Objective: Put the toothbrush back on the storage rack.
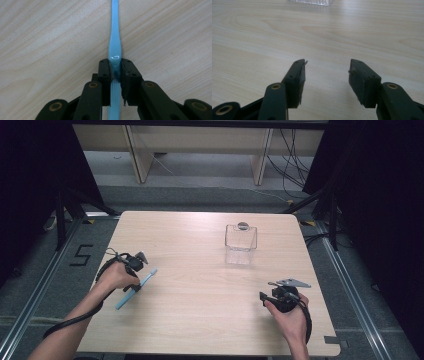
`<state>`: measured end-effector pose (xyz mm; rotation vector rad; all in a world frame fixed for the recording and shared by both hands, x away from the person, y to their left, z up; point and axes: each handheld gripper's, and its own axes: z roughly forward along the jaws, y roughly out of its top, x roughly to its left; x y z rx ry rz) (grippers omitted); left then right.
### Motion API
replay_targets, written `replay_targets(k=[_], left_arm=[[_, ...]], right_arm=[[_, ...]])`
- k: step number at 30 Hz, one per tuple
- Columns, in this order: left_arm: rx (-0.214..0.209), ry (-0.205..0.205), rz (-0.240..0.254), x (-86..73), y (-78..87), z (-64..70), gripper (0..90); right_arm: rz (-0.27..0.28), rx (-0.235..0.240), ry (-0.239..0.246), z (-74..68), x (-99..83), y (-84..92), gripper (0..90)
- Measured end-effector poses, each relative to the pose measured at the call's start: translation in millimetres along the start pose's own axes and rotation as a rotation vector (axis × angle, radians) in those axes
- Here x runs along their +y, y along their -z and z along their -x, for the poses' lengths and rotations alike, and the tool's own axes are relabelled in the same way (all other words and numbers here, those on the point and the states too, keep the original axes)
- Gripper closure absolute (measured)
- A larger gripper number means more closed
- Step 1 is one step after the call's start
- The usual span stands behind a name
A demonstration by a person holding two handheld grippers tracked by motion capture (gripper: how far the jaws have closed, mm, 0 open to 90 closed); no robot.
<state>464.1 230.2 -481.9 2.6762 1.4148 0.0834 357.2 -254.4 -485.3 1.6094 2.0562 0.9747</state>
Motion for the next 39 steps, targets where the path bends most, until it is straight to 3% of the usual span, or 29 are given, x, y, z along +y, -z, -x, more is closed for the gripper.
replay_targets(k=[2,3,9,15,17,20,22,23,27,28,29,30,32,33,36,37,38,39], left_arm=[[-0.004,0.002,0.004,-0.3,-0.1,-0.3,78.1],[-0.005,0.002,0.005,-0.5,0.1,-0.5,78.1],[-0.02,0.021,0.023,-3.8,0.2,-3.2,78.2],[-0.02,0.012,0.02,-3.9,5.2,-4.4,78.2],[-0.019,0.016,0.039,-4.4,4.7,-4.2,78.2],[-0.021,0.008,0.038,-4.0,9.1,-4.1,78.2],[-0.023,0.009,0.048,-4.6,10.2,-3.9,78.2],[-0.024,0.011,0.076,-5.3,13.2,-3.3,78.2],[-0.03,0.012,0.122,-6.4,19.1,-2.4,78.2],[-0.031,0.005,0.144,-6.6,24.5,-2.0,78.2],[-0.031,0.005,0.144,-6.6,24.5,-2.0,78.2],[-0.033,0.006,0.198,-7.0,27.5,-1.2,78.2],[-0.034,-0.006,0.217,-7.2,29.1,-1.7,78.2],[-0.041,0.01,0.229,-7.9,31.5,0.1,78.2],[-0.056,-0.016,0.292,-8.5,37.4,1.0,78.2],[-0.056,-0.016,0.292,-8.5,37.4,1.0,78.2],[-0.067,-0.025,0.341,-8.5,40.2,1.0,78.2],[-0.067,-0.025,0.341,-8.5,40.2,1.0,78.2]], right_arm=[[0.001,0.0,-0.004,-0.2,-0.1,-0.2,47.8],[0.005,0.027,-0.01,1.0,-1.0,-1.5,47.8],[-0.002,0.004,-0.006,0.8,-0.3,0.6,47.8],[0.012,0.021,-0.01,0.7,-0.8,-2.0,47.7],[0.009,-0.003,-0.029,-2.3,-0.9,-2.5,47.6],[0.018,-0.004,0.007,0.2,-1.0,-2.5,47.5],[0.008,-0.006,-0.008,-0.7,-0.6,-1.9,47.5],[0.001,0.012,-0.008,-0.8,-0.7,-1.7,47.5],[0.0,-0.003,-0.002,-1.1,-0.6,-0.7,47.3],[-0.011,0.003,-0.034,-3.5,-0.8,-0.7,47.3],[-0.011,0.003,-0.034,-3.5,-0.8,-0.7,47.3],[0.001,0.012,-0.009,-2.2,-0.6,-1.5,47.3],[0.004,0.009,-0.008,-2.3,-0.7,-2.2,47.3],[0.015,0.014,-0.013,-2.1,-0.8,-3.4,47.3],[0.008,0.019,0.002,-2.0,-0.6,-2.0,47.3],[0.008,0.019,0.002,-2.0,-0.6,-2.0,47.3],[0.007,0.018,0.003,-2.1,-0.6,-2.3,47.3],[0.007,0.018,0.003,-2.1,-0.6,-2.3,47.3]])
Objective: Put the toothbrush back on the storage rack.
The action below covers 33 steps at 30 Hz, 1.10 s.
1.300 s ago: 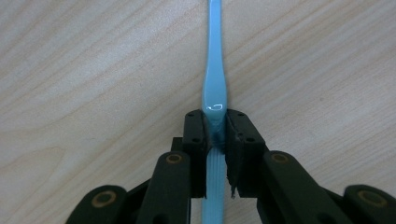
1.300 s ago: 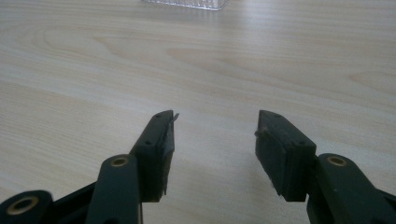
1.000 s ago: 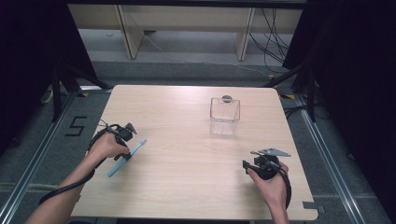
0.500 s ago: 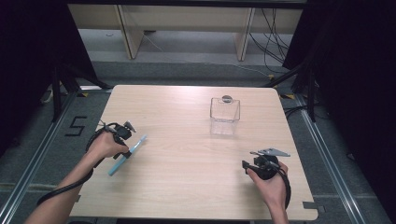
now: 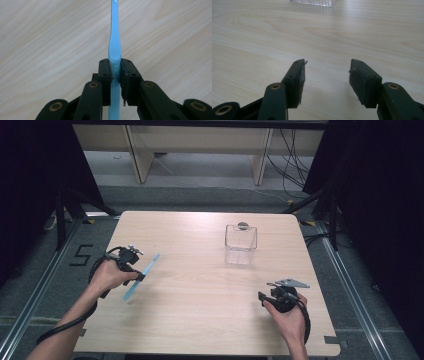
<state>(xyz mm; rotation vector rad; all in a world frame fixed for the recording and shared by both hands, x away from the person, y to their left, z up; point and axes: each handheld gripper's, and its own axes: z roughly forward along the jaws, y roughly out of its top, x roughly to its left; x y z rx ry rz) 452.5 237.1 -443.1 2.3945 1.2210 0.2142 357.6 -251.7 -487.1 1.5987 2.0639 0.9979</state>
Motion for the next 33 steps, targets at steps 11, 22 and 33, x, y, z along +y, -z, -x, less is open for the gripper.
replay_targets(k=[11,22,33], left_arm=[[-0.026,0.01,0.225,-0.6,8.4,1.9,78.3],[-0.053,0.013,0.437,-7.4,11.8,8.5,78.3],[-0.115,0.037,0.627,-13.3,6.2,23.5,78.3]], right_arm=[[-0.012,-0.007,-0.021,-4.1,-0.3,-0.4,47.2],[0.016,-0.001,0.01,-5.4,-0.4,-3.1,47.3],[0.044,0.023,0.034,-13.5,-0.3,-7.5,47.2]])
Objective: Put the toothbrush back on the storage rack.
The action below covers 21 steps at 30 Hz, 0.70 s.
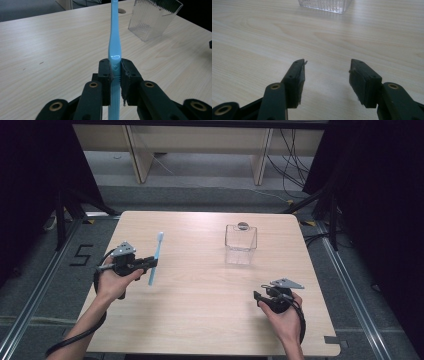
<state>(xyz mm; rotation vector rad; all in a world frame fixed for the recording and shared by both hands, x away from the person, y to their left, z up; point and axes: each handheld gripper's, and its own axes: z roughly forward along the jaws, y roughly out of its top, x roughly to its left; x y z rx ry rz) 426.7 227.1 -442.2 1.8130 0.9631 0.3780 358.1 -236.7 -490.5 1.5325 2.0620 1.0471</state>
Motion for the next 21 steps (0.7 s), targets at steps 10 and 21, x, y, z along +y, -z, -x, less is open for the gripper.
replay_targets(k=[10,21], left_arm=[[-0.018,0.017,0.117,-1.4,-3.7,9.6,78.4],[-0.051,0.008,0.175,-0.2,-11.6,15.9,78.4]], right_arm=[[0.038,0.015,-0.006,-7.4,0.9,-0.6,48.0],[0.101,0.032,0.069,-4.3,0.3,-4.3,48.5]])
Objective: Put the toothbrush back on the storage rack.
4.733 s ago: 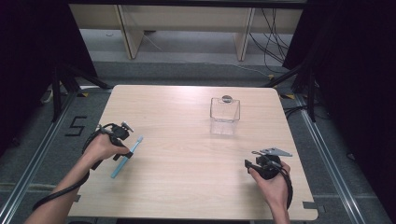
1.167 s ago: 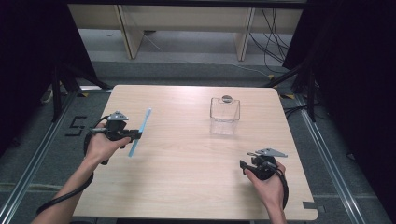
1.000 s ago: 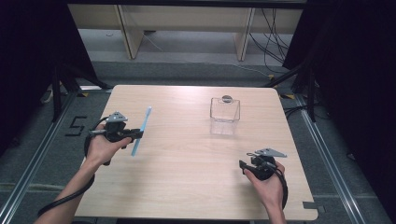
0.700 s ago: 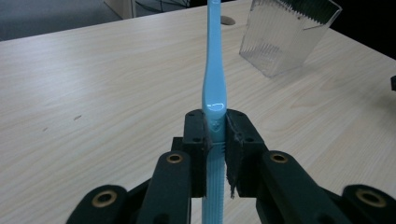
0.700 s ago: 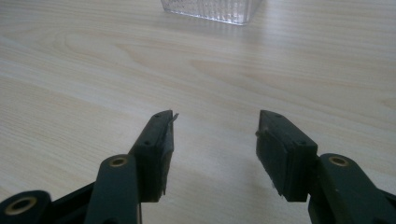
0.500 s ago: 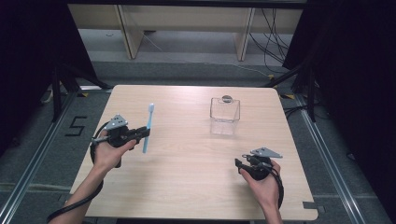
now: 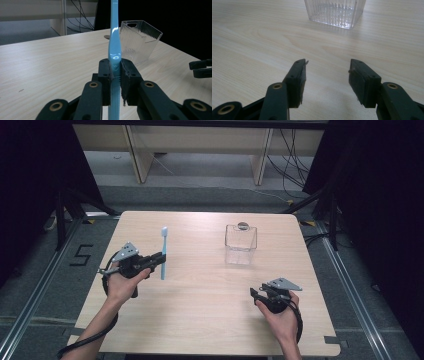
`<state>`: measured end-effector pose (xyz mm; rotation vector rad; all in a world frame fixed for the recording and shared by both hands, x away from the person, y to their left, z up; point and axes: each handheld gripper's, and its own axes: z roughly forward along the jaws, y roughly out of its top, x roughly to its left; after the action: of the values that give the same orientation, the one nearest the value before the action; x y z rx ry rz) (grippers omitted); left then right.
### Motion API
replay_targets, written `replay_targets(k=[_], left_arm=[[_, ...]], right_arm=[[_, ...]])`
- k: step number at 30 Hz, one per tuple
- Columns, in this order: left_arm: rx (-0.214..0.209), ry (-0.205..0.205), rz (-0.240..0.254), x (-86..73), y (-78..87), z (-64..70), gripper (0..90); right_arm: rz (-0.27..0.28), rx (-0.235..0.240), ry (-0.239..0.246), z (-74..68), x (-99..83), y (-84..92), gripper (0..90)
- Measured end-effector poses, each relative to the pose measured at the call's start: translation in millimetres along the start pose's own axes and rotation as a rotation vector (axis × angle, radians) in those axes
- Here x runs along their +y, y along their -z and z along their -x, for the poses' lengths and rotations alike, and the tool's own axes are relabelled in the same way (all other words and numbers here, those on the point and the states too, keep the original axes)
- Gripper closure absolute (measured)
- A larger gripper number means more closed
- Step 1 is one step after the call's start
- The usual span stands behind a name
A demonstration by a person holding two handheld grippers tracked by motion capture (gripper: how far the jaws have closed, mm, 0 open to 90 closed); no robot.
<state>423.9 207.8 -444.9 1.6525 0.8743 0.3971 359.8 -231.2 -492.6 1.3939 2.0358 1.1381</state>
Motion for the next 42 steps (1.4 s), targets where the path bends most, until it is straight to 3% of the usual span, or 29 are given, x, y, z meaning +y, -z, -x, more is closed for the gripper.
replay_targets(k=[6,8,12,13,14,16,18,19,21,25,27,30,33,34,35,37,42], left_arm=[[-0.014,0.0,0.024,-1.1,-5.3,6.2,78.4],[-0.026,-0.01,0.055,-2.2,-8.5,11.3,78.4],[-0.027,-0.016,0.071,-3.6,-9.4,15.4,78.4],[-0.032,-0.026,0.083,-3.9,-9.7,16.2,78.3],[-0.034,-0.034,0.092,-3.8,-9.3,17.6,78.3],[-0.032,-0.035,0.099,-3.7,-9.0,18.8,78.4],[-0.038,-0.045,0.102,-2.6,-8.4,20.1,78.4],[-0.038,-0.045,0.108,-1.8,-8.2,21.7,78.4],[-0.041,-0.048,0.11,-1.4,-8.3,22.8,78.4],[-0.055,-0.06,0.114,-0.9,-10.3,27.4,78.4],[-0.064,-0.064,0.112,-1.1,-13.2,30.5,78.3],[-0.07,-0.07,0.109,-0.9,-15.9,34.1,78.4],[-0.074,-0.073,0.11,-0.5,-17.8,36.7,78.4],[-0.078,-0.076,0.113,-0.3,-18.9,38.1,78.4],[-0.085,-0.082,0.119,0.1,-21.2,40.8,78.3],[-0.088,-0.085,0.12,0.6,-23.1,43.8,78.4],[-0.095,-0.093,0.124,-0.1,-28.1,50.4,78.3]], right_arm=[[0.037,0.012,-0.005,-3.5,0.2,2.3,48.3],[0.081,0.039,-0.01,-6.8,2.5,3.5,47.7],[0.11,0.039,0.005,-12.0,6.6,7.4,47.6],[0.152,0.058,0.019,-15.2,9.0,8.0,47.5],[0.155,0.047,0.016,-17.1,9.3,9.0,47.5],[0.18,0.063,0.022,-17.1,10.3,7.9,47.6],[0.202,0.049,0.006,-20.8,12.5,9.9,48.4],[0.238,0.057,0.004,-21.5,14.6,9.8,48.4],[0.245,0.054,0.005,-21.9,15.5,10.6,48.4],[0.289,0.061,0.039,-26.1,21.7,12.5,49.8],[0.282,0.066,0.025,-30.0,23.7,13.9,50.6],[0.314,0.075,0.058,-33.0,28.7,11.7,53.5],[0.308,0.088,0.064,-36.8,32.0,11.5,54.4],[0.311,0.109,0.039,-41.7,34.0,10.2,54.6],[0.319,0.094,0.078,-41.9,36.3,10.1,55.2],[0.309,0.116,0.056,-46.5,38.5,9.8,55.6],[0.335,0.137,0.057,-53.5,44.7,7.6,57.7]])
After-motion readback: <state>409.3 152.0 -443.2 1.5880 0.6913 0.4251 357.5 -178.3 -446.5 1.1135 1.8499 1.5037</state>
